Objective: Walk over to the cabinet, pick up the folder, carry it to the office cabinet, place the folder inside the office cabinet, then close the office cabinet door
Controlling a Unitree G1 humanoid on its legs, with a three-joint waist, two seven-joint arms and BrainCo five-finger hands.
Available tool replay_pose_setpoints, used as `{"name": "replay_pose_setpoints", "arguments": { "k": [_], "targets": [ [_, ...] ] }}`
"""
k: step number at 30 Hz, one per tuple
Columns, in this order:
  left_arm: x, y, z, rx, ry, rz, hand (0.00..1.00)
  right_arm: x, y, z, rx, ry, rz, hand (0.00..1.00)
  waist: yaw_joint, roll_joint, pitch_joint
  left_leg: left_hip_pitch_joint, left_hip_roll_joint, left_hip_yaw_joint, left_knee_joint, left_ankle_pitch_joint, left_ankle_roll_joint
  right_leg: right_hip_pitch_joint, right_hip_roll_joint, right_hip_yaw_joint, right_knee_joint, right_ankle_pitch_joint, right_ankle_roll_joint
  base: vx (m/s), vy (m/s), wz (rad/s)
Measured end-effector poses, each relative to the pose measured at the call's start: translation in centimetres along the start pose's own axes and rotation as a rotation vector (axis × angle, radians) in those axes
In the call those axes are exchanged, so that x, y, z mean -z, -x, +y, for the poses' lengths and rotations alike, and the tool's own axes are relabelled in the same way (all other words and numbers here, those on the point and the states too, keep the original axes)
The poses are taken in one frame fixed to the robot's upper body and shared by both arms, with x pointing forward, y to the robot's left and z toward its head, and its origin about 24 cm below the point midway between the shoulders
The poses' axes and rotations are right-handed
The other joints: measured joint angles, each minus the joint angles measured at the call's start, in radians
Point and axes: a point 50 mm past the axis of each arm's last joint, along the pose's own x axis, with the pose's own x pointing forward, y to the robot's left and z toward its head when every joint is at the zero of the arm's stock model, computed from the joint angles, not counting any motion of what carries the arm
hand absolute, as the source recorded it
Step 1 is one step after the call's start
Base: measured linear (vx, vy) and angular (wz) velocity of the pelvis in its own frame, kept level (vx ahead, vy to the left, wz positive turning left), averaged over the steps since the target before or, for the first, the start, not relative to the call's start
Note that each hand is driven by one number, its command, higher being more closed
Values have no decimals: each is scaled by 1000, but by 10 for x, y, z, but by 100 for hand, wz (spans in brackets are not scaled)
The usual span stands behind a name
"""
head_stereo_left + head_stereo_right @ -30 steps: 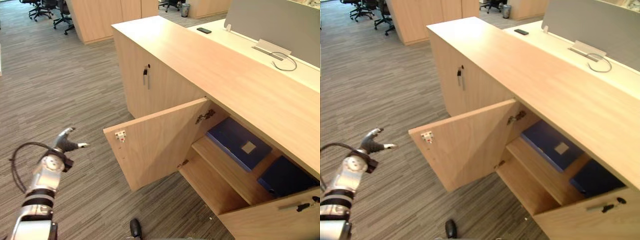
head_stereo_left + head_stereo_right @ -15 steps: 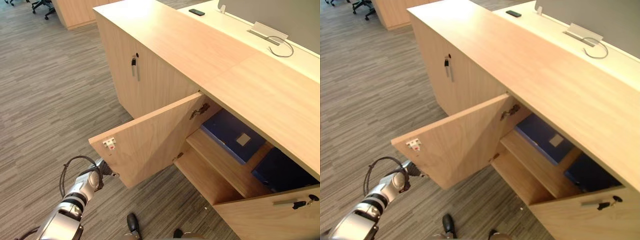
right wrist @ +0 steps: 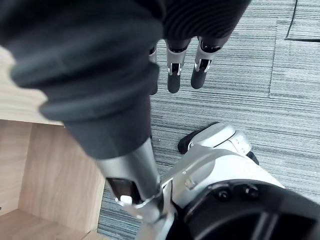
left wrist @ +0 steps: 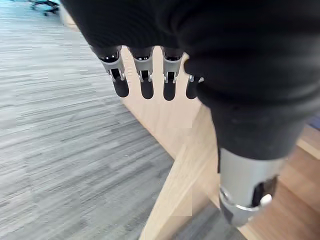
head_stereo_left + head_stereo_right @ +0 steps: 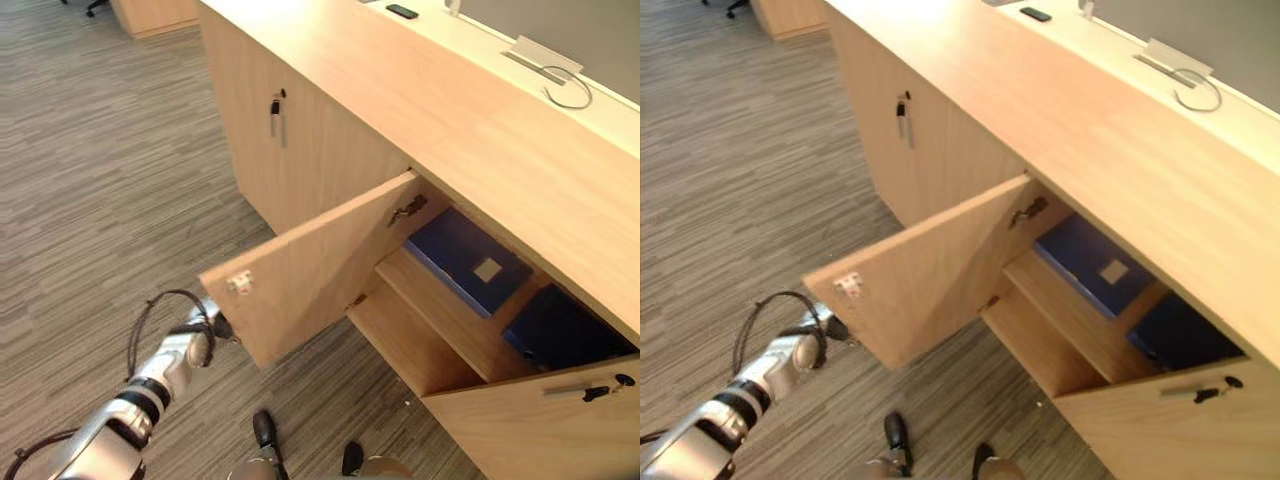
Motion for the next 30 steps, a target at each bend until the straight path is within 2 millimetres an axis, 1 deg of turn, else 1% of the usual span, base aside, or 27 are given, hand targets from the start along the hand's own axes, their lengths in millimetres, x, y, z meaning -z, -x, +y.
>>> {"name": "replay_pose_setpoints", "arguments": {
  "k": [1,2,3,4,5,6,7,8,9,10,11,12,13,15,19,21,22,23,24,25,26,27,28,29,30],
  "targets": [
    [-25,5,-11,42,0,-109,0,0,0,-1,3,-4,0,0,1,2,-1,-12,-7,-3,0,0,0,-5,-4,-2,0,4,0,-44,52,33],
    [-40,8,-17,69,18,-171,0,-1,0,0,3,-7,0,0,1,2,-1,-17,-9,-3,0,-1,0,-8,-6,-3,0,7,-1,-49,64,24],
    [-63,12,-29,124,41,-271,0,-2,-1,0,4,-18,-1,0,1,1,-2,-25,-13,-1,0,-14,-3,-16,-11,-4,-2,16,1,-41,89,9],
    [-92,15,-39,181,122,-366,0,-3,-1,4,3,-37,-4,0,-2,-18,-8,-50,-30,12,56,-36,17,-33,-47,3,-11,17,-1,-54,117,-12],
    [-125,18,-48,231,208,-473,0,-10,-3,4,7,-33,-22,0,-6,-10,-9,-75,-28,16,96,-32,54,-29,-48,10,-17,4,16,-44,108,-25],
    [-139,22,-52,258,241,-532,0,-12,-3,6,3,-31,-27,0,-13,-8,-10,-58,-35,24,69,-30,51,-30,-55,19,-21,8,16,-39,117,-39],
    [-169,33,-57,316,304,-678,0,-13,-4,9,-6,-31,-32,0,-24,-9,-12,-22,-52,22,7,-10,42,-29,-59,31,-21,12,20,-36,102,-26],
    [-198,46,-60,376,388,-806,0,-11,-3,12,-7,-38,-27,0,-39,-8,-15,-16,-55,21,3,-1,39,-27,-61,34,-19,11,21,-27,78,-21],
    [-209,51,-62,398,411,-854,0,-10,-3,12,-6,-40,-24,0,-40,-8,-15,-10,-55,24,3,1,36,-26,-63,39,-17,11,21,-52,44,-14],
    [-229,61,-64,436,462,-933,0,-8,-3,11,0,-44,-19,0,-40,-4,-22,-7,-56,27,3,3,33,-26,-63,47,-17,-3,31,-43,17,-14],
    [-236,64,-65,452,484,-956,0,-8,-3,11,1,-45,-19,0,-41,-1,-25,-6,-56,27,2,4,32,-27,-63,48,-17,-3,31,-71,8,-11],
    [-245,68,-64,482,524,-984,0,-8,-3,11,9,-49,-18,0,-41,10,-32,-6,-53,25,2,10,28,-27,-60,50,-18,-3,31,-54,-19,-3],
    [-247,68,-64,496,545,-989,0,-8,-3,10,14,-52,-17,0,-42,17,-37,-6,-51,23,2,14,28,-25,-58,50,-18,-4,31,-49,-25,1],
    [-245,67,-65,520,571,-978,0,-9,-3,8,22,-54,-19,0,-44,25,-42,-2,-48,19,2,17,28,-19,-54,50,-20,-4,32,-15,-23,4],
    [-238,62,-73,578,636,-914,0,-9,-3,8,22,-37,-17,0,-49,28,-49,10,-50,14,2,17,28,7,-51,50,-42,-4,32,12,-9,3],
    [-227,53,-75,584,744,-835,0,-10,-3,9,20,-24,-14,0,-50,29,-50,10,-52,14,2,17,29,8,-52,50,-46,-4,32,17,0,0],
    [-213,43,-76,564,857,-743,0,-11,-4,10,18,-24,-13,0,-51,29,-51,10,-53,14,2,16,29,11,-52,50,-50,-3,31,0,0,0],
    [-202,35,-77,540,922,-673,0,-11,-4,10,18,-24,-13,0,-53,30,-51,12,-53,14,2,16,30,14,-52,50,-53,-3,31,41,-10,1],
    [-184,26,-78,503,998,-576,0,-11,-4,10,17,-24,-11,0,-54,30,-51,16,-53,14,2,14,32,19,-51,50,-55,-3,31,47,-20,0],
    [-161,18,-82,452,1076,-457,0,-11,-4,10,17,-23,-8,0,-53,29,-50,27,-53,15,3,11,36,31,-51,50,-56,-3,31,60,-34,-1],
    [-136,15,-88,390,1123,-335,0,-11,-4,10,18,-24,-7,0,-52,30,-51,40,-52,17,4,6,42,45,-50,50,-59,-3,30,64,-47,-3],
    [-124,15,-92,359,1138,-274,0,-11,-4,10,18,-23,-7,0,-50,30,-53,46,-51,20,9,2,46,49,-49,51,-60,-4,29,67,-70,-7],
    [-98,16,-100,300,1155,-148,0,-11,-4,10,17,-24,-9,0,-44,31,-53,41,-42,28,40,-18,57,58,-45,55,-64,-6,25,57,-79,-16],
    [-72,22,-110,254,1161,-25,0,-12,-4,12,14,-24,-11,0,-34,25,-40,25,-21,40,130,-64,52,78,-42,64,-70,-7,19,43,-83,-25],
    [-59,26,-116,233,1173,39,0,-13,-4,12,13,-23,-12,0,-30,24,-35,10,-2,51,198,-100,44,83,-38,79,-69,-8,12,35,-84,-57]
  ]
}}
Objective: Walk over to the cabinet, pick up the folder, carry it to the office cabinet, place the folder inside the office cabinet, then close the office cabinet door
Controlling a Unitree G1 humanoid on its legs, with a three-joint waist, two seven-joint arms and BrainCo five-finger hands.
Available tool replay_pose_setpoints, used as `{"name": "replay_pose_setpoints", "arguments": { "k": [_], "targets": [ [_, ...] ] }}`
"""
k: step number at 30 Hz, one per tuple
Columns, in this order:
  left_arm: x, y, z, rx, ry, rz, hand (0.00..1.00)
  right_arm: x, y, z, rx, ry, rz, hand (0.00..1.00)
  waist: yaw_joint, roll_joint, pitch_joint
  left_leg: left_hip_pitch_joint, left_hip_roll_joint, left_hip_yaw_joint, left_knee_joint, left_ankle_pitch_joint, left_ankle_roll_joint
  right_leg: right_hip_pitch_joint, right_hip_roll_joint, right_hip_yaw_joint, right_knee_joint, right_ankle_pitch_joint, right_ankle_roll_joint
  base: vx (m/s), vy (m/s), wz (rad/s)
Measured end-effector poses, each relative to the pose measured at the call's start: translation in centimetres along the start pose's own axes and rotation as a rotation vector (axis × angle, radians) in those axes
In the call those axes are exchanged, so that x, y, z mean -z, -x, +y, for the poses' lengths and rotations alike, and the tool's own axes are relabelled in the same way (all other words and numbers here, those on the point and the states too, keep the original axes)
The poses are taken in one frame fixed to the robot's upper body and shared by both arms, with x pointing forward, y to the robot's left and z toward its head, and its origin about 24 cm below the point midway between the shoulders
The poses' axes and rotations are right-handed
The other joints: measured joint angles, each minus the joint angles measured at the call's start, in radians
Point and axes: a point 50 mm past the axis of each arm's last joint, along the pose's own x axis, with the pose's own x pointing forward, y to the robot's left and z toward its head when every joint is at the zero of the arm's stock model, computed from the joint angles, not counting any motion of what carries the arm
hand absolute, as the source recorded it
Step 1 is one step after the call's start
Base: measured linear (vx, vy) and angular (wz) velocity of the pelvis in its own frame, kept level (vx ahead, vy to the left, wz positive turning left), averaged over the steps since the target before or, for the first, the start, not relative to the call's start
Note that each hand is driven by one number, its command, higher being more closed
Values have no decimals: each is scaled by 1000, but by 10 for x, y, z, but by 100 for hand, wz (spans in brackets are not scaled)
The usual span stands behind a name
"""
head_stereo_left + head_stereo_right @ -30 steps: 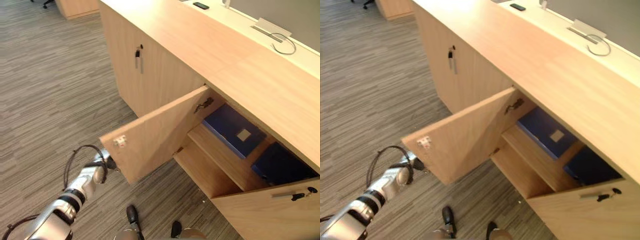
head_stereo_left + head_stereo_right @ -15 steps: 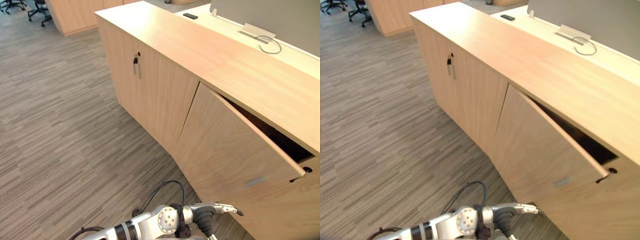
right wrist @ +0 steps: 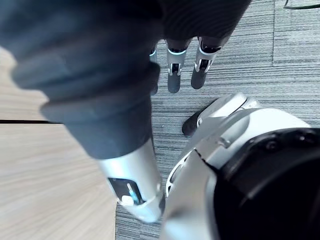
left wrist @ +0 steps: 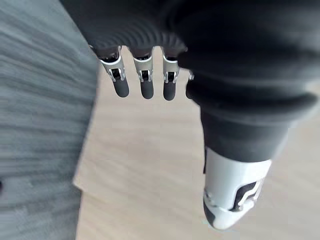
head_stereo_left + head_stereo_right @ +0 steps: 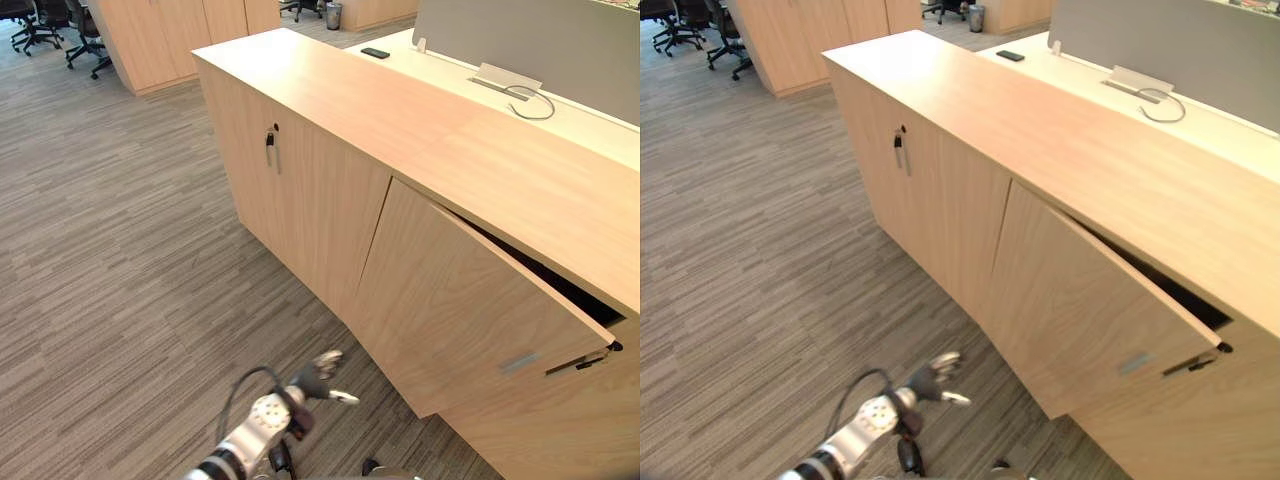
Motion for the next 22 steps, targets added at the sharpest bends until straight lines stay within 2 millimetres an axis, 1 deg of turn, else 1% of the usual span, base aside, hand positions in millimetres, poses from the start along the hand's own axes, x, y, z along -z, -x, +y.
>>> {"name": "replay_pose_setpoints", "arguments": {
  "k": [1,2,3,4,5,6,7,8,9,10,11,12,13,14,15,17,19,21,22],
  "targets": [
    [24,13,15,-105,61,76,0,-5,-1,0,-1,4,-11,0,19,12,10,-34,54,11,157,-77,-7,14,17,28,3,-3,-9,81,-99,-80],
    [47,27,26,-207,128,152,0,-10,-1,-1,1,13,-24,0,30,29,20,-66,96,-19,296,-123,-13,28,42,60,9,-14,-17,93,-85,-82],
    [58,34,31,-251,156,188,0,-12,-2,-1,0,17,-29,0,33,35,23,-85,108,-56,353,-129,-19,28,48,74,21,-20,-23,116,-74,-70],
    [73,46,37,-323,216,241,0,-18,-2,-2,2,24,-43,0,42,41,31,-114,109,-146,428,-128,-22,22,54,103,42,-30,-27,74,-38,-53],
    [79,50,39,-350,244,262,0,-21,-3,-2,4,27,-50,0,50,44,38,-120,105,-187,450,-127,-26,16,56,121,55,-36,-28,70,-27,-71],
    [93,60,40,-397,306,307,0,-27,-4,-4,10,31,-59,0,58,48,44,-125,100,-239,482,-126,-59,5,57,155,75,-43,-32,58,9,-75],
    [105,69,40,-453,398,343,0,-30,-4,-4,11,31,-66,0,67,45,48,-140,89,-287,521,-131,-68,-2,58,188,87,-42,-38,55,29,-72],
    [109,72,40,-483,440,359,0,-32,-4,-2,6,31,-71,0,71,45,48,-147,80,-324,532,-147,-77,-5,59,202,90,-42,-38,67,81,-79],
    [118,78,36,-524,524,388,0,-36,-4,-2,5,36,-83,0,81,53,43,-124,48,-405,485,-211,-108,-16,63,239,98,-43,-36,71,150,-88],
    [125,83,28,-549,599,411,0,-40,-4,0,-2,42,-98,0,87,73,46,-81,20,-481,381,-228,-124,-34,75,269,107,-46,-30,51,186,-96],
    [129,86,25,-564,638,421,0,-39,-5,2,-7,53,-98,0,91,76,45,-57,16,-494,342,-251,-120,-45,78,287,116,-51,-23,42,199,-70],
    [131,89,27,-595,683,423,0,-32,-4,10,-28,75,-81,0,97,55,43,-36,-2,-478,309,-246,-117,-50,64,307,120,-53,-20,25,151,-46],
    [136,95,27,-638,740,424,0,-26,-4,12,-35,86,-68,0,99,34,32,-24,-22,-456,279,-244,-95,-49,35,314,96,-49,-20,76,163,-49],
    [142,102,23,-677,797,436,0,-21,-3,9,-30,96,-52,0,103,22,16,-11,-29,-418,261,-247,-83,-51,17,337,83,-47,-20,102,169,-50],
    [146,106,20,-696,825,444,0,-19,-3,9,-32,102,-48,0,106,17,9,0,-36,-404,249,-248,-78,-50,7,345,77,-45,-16,148,193,-57],
    [159,119,9,-731,884,498,0,-12,-2,5,-23,102,-31,0,108,10,-32,45,-56,-352,182,-242,-66,-47,-25,360,53,-30,-3,175,145,-54],
    [160,120,6,-731,890,511,0,-11,-2,4,-20,108,-28,0,109,10,-48,85,-64,-319,132,-231,-60,-46,-33,358,43,-13,11,193,69,-57],
    [161,120,6,-717,872,530,0,-11,-2,4,-23,144,-29,0,108,11,-60,125,-59,-285,95,-220,-54,-45,-31,356,40,-5,18,184,42,-61],
    [160,118,7,-701,850,531,0,-12,-2,3,-21,161,-30,0,109,17,-65,150,-48,-262,72,-218,-55,-45,-23,319,41,7,20,111,9,-34]
  ]
}}
